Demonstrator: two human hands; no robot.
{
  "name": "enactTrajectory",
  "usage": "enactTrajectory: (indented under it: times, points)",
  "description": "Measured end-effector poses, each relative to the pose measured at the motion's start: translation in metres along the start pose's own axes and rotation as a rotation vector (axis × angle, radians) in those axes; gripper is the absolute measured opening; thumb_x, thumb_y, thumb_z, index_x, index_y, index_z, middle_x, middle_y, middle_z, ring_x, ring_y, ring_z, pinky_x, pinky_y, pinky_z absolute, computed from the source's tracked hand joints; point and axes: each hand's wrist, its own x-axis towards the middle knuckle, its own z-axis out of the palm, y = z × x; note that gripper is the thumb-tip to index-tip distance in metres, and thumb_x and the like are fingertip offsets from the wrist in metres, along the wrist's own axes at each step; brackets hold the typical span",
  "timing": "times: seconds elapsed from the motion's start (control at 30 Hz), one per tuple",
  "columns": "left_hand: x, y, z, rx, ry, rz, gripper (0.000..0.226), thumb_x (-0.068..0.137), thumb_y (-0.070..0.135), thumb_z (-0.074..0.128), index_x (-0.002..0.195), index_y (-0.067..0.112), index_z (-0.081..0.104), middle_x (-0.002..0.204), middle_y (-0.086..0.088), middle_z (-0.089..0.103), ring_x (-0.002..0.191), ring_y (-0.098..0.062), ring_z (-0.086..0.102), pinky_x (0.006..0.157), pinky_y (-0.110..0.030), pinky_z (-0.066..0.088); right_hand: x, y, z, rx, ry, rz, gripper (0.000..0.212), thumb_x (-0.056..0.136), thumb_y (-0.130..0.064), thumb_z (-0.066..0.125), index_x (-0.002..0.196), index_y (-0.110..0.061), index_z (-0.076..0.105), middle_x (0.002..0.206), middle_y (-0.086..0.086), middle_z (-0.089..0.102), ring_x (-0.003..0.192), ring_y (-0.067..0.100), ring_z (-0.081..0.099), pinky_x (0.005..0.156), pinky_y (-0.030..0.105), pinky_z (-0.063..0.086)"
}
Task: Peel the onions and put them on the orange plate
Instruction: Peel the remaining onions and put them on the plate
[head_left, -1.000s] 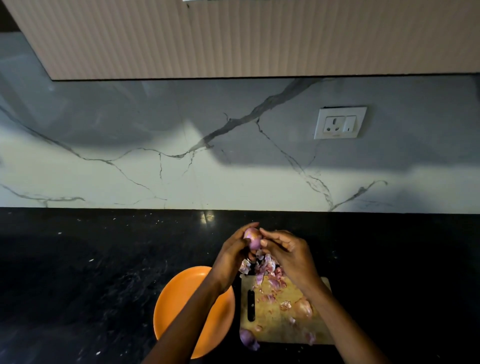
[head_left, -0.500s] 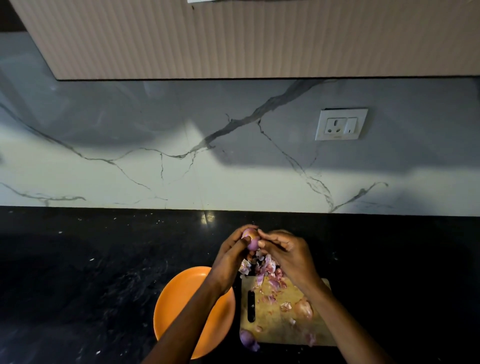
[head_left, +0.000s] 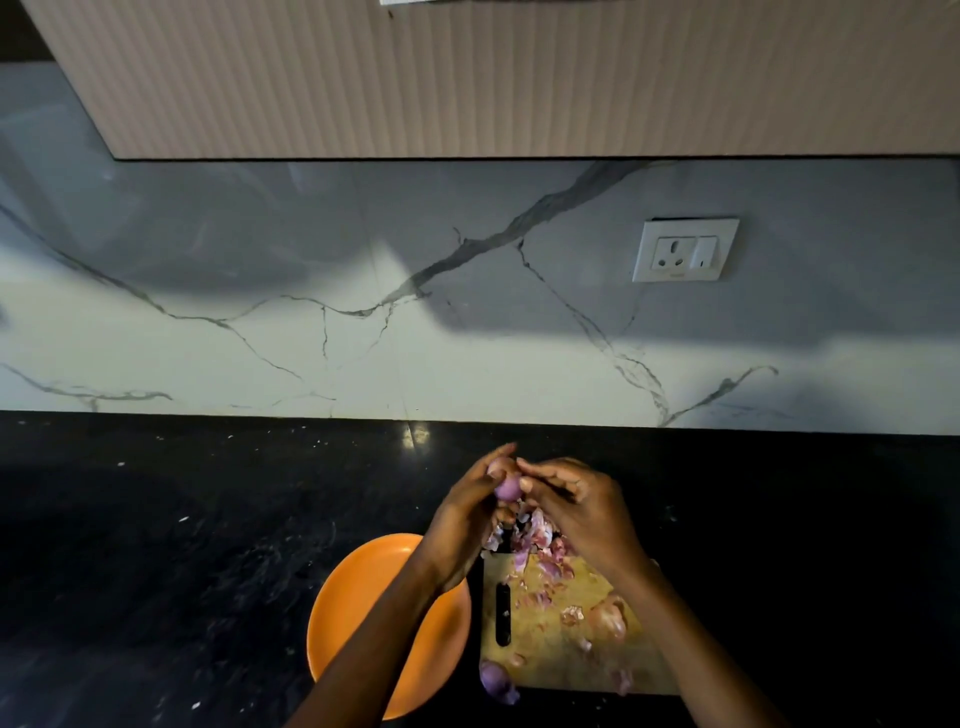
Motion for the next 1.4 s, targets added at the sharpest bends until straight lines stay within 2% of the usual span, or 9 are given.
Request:
enactTrajectory:
  times: [0.07, 0.17, 0.27, 0.47, 0.8, 1.0, 1.13, 1.3, 1.4]
  points:
    - [0.001, 0.0, -0.005, -0.015, -0.03, -0.022, 0.053, 0.091, 0.017, 0.06, 0.143, 0.019, 0.05, 0.128, -0.007, 0.066, 0.105, -0.014, 0.067, 0.084, -0.025, 0.053, 0.002, -0.005, -0.005, -0.071, -0.03, -0.018, 0.023, 0.091, -0.027, 0.073, 0.112, -0.036, 0.072, 0.109, -0.015, 0.074, 0.104, 0.003, 0.07, 0.09, 0.027, 0.057]
    - [0.0, 0.001, -0.009, 0.174, -0.032, 0.044, 0.051, 0.096, 0.011, 0.063, 0.144, 0.021, 0.05, 0.134, -0.005, 0.064, 0.121, -0.019, 0.063, 0.094, -0.029, 0.052, 0.006, -0.01, -0.012, -0.198, -0.067, -0.072, 0.026, 0.093, -0.03, 0.071, 0.119, -0.027, 0.073, 0.11, -0.015, 0.074, 0.102, -0.001, 0.069, 0.087, 0.023, 0.057]
    - [0.001, 0.0, -0.009, 0.334, 0.062, 0.162, 0.044, 0.091, 0.007, 0.069, 0.131, 0.015, 0.055, 0.124, -0.006, 0.066, 0.114, -0.022, 0.066, 0.086, -0.026, 0.055, 0.011, -0.011, -0.014, -0.306, -0.05, -0.143, 0.025, 0.093, -0.027, 0.072, 0.117, -0.019, 0.075, 0.11, -0.009, 0.076, 0.1, -0.003, 0.069, 0.087, 0.023, 0.057]
    - [0.0, -0.002, -0.01, 0.376, 0.14, 0.251, 0.049, 0.074, 0.018, 0.08, 0.114, 0.003, 0.055, 0.111, -0.013, 0.07, 0.104, -0.03, 0.069, 0.085, -0.036, 0.059, 0.011, -0.007, -0.007, -0.371, 0.009, -0.23, 0.02, 0.092, -0.022, 0.073, 0.109, -0.012, 0.078, 0.106, -0.003, 0.077, 0.097, 0.0, 0.07, 0.084, 0.02, 0.055]
    - [-0.004, 0.002, -0.014, 0.382, 0.106, 0.208, 0.047, 0.078, 0.02, 0.08, 0.116, 0.005, 0.058, 0.114, -0.007, 0.071, 0.106, -0.025, 0.069, 0.087, -0.037, 0.058, 0.008, -0.004, -0.01, -0.291, 0.022, -0.145, 0.013, 0.093, -0.014, 0.071, 0.104, -0.014, 0.078, 0.097, -0.01, 0.077, 0.09, 0.0, 0.071, 0.079, 0.026, 0.058]
    - [-0.008, 0.008, -0.009, 0.339, 0.073, 0.183, 0.047, 0.079, 0.023, 0.077, 0.123, 0.014, 0.061, 0.117, 0.0, 0.069, 0.111, -0.021, 0.066, 0.09, -0.034, 0.057, 0.008, -0.004, -0.01, -0.134, 0.079, 0.023, 0.022, 0.092, -0.009, 0.07, 0.094, -0.03, 0.073, 0.085, -0.009, 0.077, 0.079, 0.006, 0.074, 0.075, 0.023, 0.059]
    - [-0.01, 0.008, -0.011, 0.238, 0.054, 0.143, 0.055, 0.078, 0.026, 0.08, 0.128, 0.017, 0.061, 0.121, 0.0, 0.069, 0.115, -0.027, 0.065, 0.097, -0.041, 0.055, 0.011, 0.002, -0.018, -0.059, 0.154, 0.138, 0.014, 0.096, -0.005, 0.063, 0.104, -0.013, 0.072, 0.085, -0.002, 0.075, 0.069, 0.006, 0.072, 0.067, 0.019, 0.057]
    - [-0.011, 0.008, -0.011, 0.158, 0.023, 0.115, 0.055, 0.08, 0.018, 0.076, 0.131, 0.016, 0.058, 0.123, 0.001, 0.07, 0.118, -0.027, 0.064, 0.101, -0.043, 0.052, 0.014, 0.021, -0.026, -0.197, 0.045, 0.241, 0.038, 0.096, -0.001, 0.062, 0.13, -0.016, 0.063, 0.11, -0.001, 0.073, 0.091, 0.009, 0.073, 0.085, 0.032, 0.061]
    - [-0.009, 0.004, -0.013, 0.105, 0.025, 0.092, 0.051, 0.085, 0.011, 0.074, 0.133, 0.017, 0.057, 0.126, -0.001, 0.068, 0.12, -0.027, 0.063, 0.103, -0.043, 0.05, 0.013, 0.02, -0.026, -0.309, -0.012, 0.221, 0.044, 0.096, -0.001, 0.062, 0.135, -0.02, 0.061, 0.125, -0.005, 0.067, 0.111, 0.008, 0.066, 0.09, 0.017, 0.052]
